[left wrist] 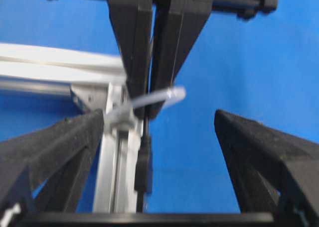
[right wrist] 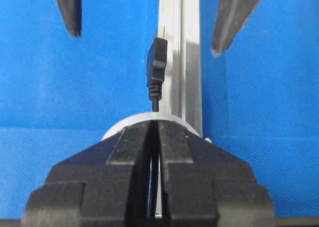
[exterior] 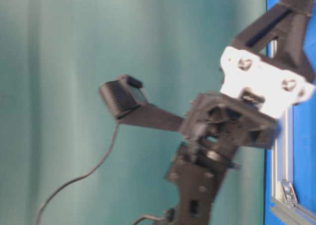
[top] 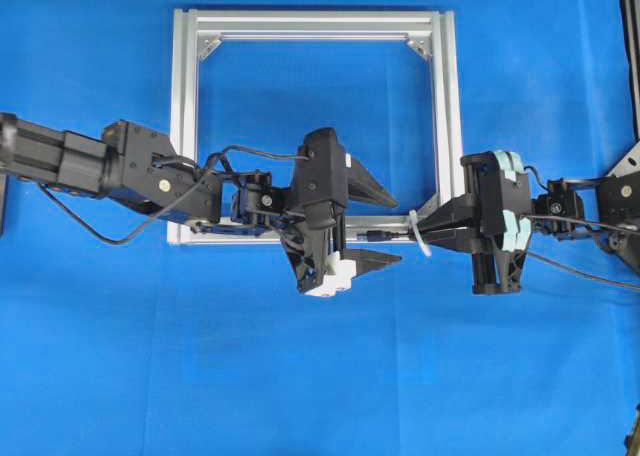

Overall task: Insert the wire through the string loop located on the right side.
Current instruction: 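Close the left gripper on the USB plug beside the loop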

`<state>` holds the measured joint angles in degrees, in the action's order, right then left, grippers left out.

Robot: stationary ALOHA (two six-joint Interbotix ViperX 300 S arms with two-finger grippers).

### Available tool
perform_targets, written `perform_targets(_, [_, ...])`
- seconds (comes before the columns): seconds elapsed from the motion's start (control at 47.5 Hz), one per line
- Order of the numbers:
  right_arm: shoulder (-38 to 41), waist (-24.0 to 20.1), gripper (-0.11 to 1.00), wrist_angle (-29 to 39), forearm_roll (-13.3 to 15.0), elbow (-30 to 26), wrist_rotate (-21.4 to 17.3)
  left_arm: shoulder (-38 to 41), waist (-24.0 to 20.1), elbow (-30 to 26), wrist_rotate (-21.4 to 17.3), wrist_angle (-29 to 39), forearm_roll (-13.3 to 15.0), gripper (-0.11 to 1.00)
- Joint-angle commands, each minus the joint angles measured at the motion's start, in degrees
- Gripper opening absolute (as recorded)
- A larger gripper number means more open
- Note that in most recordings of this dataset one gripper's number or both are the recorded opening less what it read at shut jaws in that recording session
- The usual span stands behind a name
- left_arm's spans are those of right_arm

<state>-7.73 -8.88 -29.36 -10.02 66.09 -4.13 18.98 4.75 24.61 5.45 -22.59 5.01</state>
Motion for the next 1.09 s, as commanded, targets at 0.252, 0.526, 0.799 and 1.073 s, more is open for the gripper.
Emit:
perform_targets(0.252, [-0.4,-0.2,-0.04,-0.3,0.0,-0.7,0.1,2.4,0.2,-0.6,-0.1,-0.4,-0.2,0.88])
perform_targets(0.526, [-0.4,-0.2,-0.04,-0.4,0.0,-0.6,0.1,2.4,0.3,-0.8,-0.1,-0.5,-0.2,0.87])
perform_targets(0.799, [-0.4,-0.2,-0.04,-0.3,0.0,-0.7,0.1,2.4,0.3,-0.6,-0.1,-0.5,-0.2,0.87])
perform_targets(1.073, [-0.4,-0.2,-0.04,-0.3,0.0,-0.7,0.1,2.4,0.3,-0.8,-0.1,-0.5,-0.1,0.87])
